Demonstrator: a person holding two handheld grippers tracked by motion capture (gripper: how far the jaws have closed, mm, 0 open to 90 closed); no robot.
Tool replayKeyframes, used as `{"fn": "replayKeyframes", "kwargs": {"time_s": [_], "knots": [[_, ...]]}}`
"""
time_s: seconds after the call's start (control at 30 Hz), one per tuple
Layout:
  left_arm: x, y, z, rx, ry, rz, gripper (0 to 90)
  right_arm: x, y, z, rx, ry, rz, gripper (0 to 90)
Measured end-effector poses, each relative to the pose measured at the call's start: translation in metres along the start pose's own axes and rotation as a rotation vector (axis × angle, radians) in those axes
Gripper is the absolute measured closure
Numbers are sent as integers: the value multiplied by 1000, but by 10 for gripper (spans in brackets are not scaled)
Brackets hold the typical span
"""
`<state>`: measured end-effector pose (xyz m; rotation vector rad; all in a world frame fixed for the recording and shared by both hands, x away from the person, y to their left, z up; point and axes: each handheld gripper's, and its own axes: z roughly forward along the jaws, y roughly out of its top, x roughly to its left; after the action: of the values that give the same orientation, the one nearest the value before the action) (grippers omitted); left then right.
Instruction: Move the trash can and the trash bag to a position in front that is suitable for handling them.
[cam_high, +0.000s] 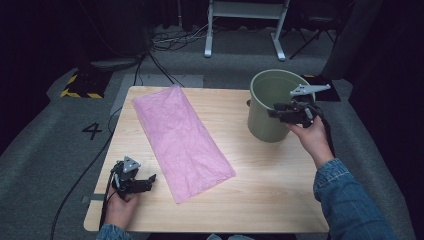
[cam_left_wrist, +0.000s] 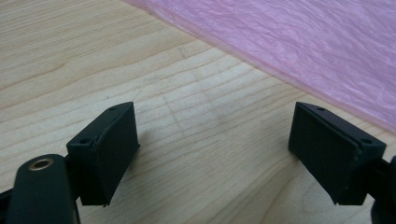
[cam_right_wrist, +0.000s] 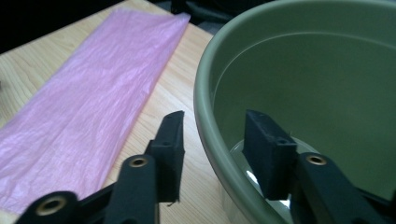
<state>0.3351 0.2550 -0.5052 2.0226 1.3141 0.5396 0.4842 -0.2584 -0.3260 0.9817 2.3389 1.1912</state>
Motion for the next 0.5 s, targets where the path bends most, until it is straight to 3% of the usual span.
{"fn": "replayKeyframes", "kwargs": {"time_s": [0.2, 0.3, 0.5], "knots": [[0, 0, 0, 1, 2, -2, 142, 2, 3, 15, 56, -13, -40, 655], [1, 0, 0, -2, -4, 4, 144, 1, 3, 20, 83, 3, -46, 665], [1, 0, 0, -3, -3, -1, 153, 7, 0, 16, 76, 60, -33, 660]]}}
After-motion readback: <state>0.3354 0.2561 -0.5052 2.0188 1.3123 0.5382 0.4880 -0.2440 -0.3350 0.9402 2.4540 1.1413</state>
